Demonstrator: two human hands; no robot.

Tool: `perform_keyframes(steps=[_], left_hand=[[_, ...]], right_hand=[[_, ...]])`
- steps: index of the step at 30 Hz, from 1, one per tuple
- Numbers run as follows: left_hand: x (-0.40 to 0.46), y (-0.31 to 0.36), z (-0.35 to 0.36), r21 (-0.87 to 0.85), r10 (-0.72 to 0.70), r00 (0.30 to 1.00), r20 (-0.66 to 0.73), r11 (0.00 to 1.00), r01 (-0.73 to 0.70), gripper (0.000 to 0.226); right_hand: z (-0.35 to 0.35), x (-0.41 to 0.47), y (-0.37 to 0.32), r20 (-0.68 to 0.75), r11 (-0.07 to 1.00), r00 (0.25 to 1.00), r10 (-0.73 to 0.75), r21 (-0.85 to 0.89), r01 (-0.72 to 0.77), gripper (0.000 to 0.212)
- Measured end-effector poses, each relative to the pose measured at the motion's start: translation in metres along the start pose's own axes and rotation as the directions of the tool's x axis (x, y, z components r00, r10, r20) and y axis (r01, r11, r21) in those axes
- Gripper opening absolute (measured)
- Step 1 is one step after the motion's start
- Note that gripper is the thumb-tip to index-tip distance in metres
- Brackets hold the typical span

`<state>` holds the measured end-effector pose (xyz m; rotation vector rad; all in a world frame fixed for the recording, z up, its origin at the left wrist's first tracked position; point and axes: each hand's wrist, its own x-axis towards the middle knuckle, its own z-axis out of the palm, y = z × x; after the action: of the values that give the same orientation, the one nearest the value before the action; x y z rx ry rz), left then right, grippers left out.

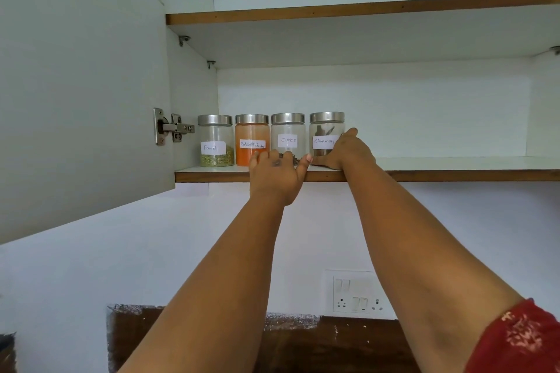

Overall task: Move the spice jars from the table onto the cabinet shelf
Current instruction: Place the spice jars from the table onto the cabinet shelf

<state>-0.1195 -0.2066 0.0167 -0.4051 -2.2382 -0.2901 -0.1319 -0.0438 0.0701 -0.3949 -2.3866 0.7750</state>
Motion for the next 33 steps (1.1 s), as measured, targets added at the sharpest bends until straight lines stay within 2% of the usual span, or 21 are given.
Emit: perform_keyframes(steps=[8, 17, 20, 24, 26, 29, 31, 33], left_hand=[[0.001, -0.001, -0.001, 0.004, 0.003, 1.000, 0.017, 1.000, -0.003, 0.067], [0.002, -0.001, 0.000, 0.007, -0.003, 1.000, 0.027, 1.000, 0.002, 0.066], [0.002, -0.002, 0.001, 0.031, 0.009, 1.000, 0.014, 0.999, -0.009, 0.067], [0.002, -0.002, 0.000, 0.051, 0.004, 1.000, -0.004, 0.999, -0.004, 0.068], [0.002, 0.000, -0.004, 0.051, -0.002, 1.000, 0.023, 0.999, 0.001, 0.068], [-0.003, 0.004, -0.015, -0.014, -0.053, 0.988, 0.148, 0.998, 0.056, 0.073], [-0.019, 0.005, -0.022, -0.054, -0.034, 0.977, 0.212, 0.997, 0.047, 0.076], [-0.046, 0.009, -0.023, -0.102, 0.024, 0.984, 0.178, 0.995, -0.006, 0.078]], right_hand=[[-0.001, 0.007, 0.002, 0.068, 1.000, 0.998, -0.008, 0.017, 0.007, 0.096], [-0.003, 0.001, -0.001, 0.043, 0.999, 0.999, -0.025, -0.031, 0.027, 0.097], [-0.005, -0.004, -0.001, 0.083, 0.998, 0.996, 0.014, -0.059, -0.010, 0.111], [-0.010, -0.026, 0.000, 0.085, 0.979, 0.995, 0.061, -0.200, -0.043, 0.134], [-0.010, -0.044, 0.004, 0.046, 0.950, 0.999, -0.019, -0.312, 0.033, 0.126], [-0.009, -0.078, 0.017, -0.060, 0.893, 0.977, -0.203, -0.422, 0.159, 0.103], [-0.008, -0.102, 0.029, -0.075, 0.849, 0.939, -0.336, -0.456, 0.267, 0.083], [0.001, -0.128, 0.047, -0.070, 0.834, 0.906, -0.417, -0.425, 0.352, 0.080]])
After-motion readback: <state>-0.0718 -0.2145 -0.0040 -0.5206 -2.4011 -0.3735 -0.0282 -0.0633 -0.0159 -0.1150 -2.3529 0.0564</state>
